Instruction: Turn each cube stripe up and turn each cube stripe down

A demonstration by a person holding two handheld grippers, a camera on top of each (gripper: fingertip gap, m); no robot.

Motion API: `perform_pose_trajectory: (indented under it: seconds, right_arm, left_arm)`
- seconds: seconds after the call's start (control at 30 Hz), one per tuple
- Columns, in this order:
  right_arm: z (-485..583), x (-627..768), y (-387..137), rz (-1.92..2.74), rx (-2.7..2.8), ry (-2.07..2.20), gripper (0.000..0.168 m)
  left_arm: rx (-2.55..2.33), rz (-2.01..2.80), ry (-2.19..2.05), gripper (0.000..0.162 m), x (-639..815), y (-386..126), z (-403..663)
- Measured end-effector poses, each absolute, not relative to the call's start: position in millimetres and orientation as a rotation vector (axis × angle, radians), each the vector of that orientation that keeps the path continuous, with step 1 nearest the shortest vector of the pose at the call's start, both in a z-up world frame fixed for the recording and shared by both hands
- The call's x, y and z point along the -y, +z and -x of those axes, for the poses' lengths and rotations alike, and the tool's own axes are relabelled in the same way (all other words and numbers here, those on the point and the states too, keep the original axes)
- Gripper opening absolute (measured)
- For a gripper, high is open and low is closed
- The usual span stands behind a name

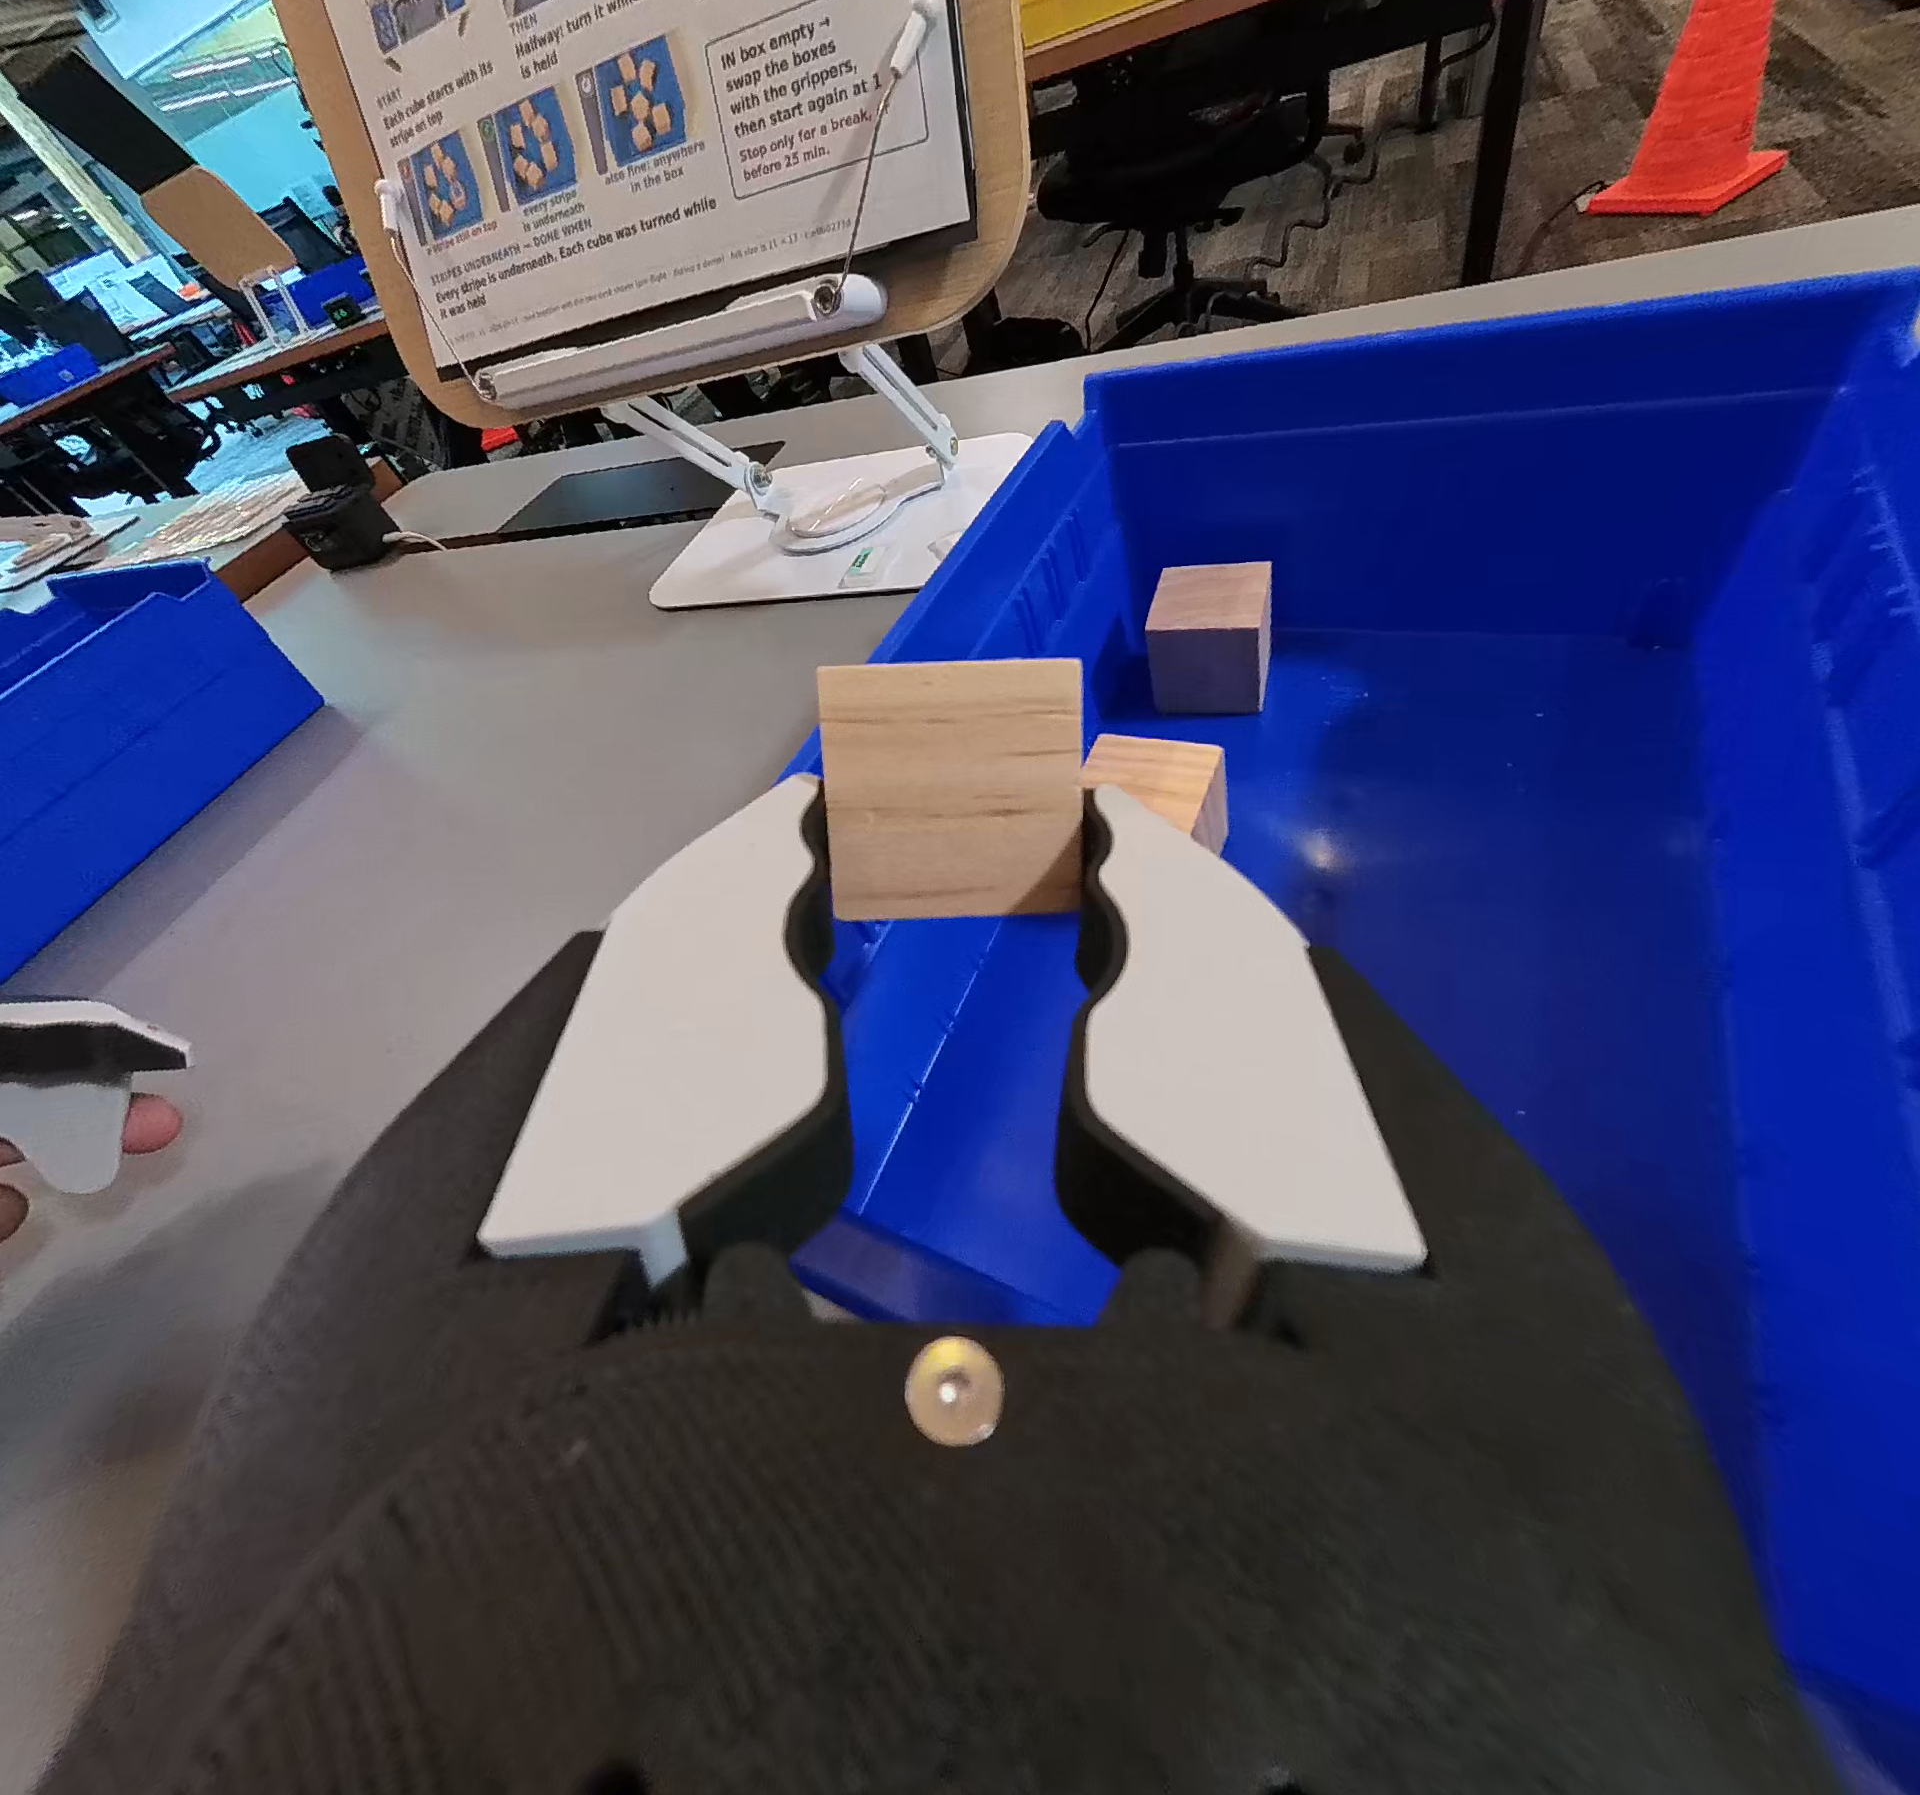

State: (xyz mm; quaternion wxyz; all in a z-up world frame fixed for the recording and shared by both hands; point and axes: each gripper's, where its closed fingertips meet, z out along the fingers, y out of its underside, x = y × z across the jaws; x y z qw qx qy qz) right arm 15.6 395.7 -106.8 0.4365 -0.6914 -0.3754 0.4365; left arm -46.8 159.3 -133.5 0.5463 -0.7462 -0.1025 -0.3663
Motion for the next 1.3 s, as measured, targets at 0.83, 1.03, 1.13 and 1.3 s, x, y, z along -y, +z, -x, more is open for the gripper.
perform_pose_trajectory:
  seconds: [0.83,1.03,1.13,1.3]
  right_arm:
    - [-15,-399,-149,1.931,1.217,0.808,0.046]
    - [-15,-384,-177,2.054,1.393,0.727,0.046]
    - [-14,-380,-181,2.092,1.431,0.731,0.046]
    - [-16,-379,-187,2.168,1.495,0.709,0.046]
  left_arm:
    - [0.268,1.764,-0.898,0.063,-160,-134,47]
    - [0.267,1.761,-0.931,0.063,-159,-134,43]
    - [0.266,1.763,-0.940,0.063,-159,-134,41]
    - [0.275,1.757,-0.950,0.063,-159,-134,41]
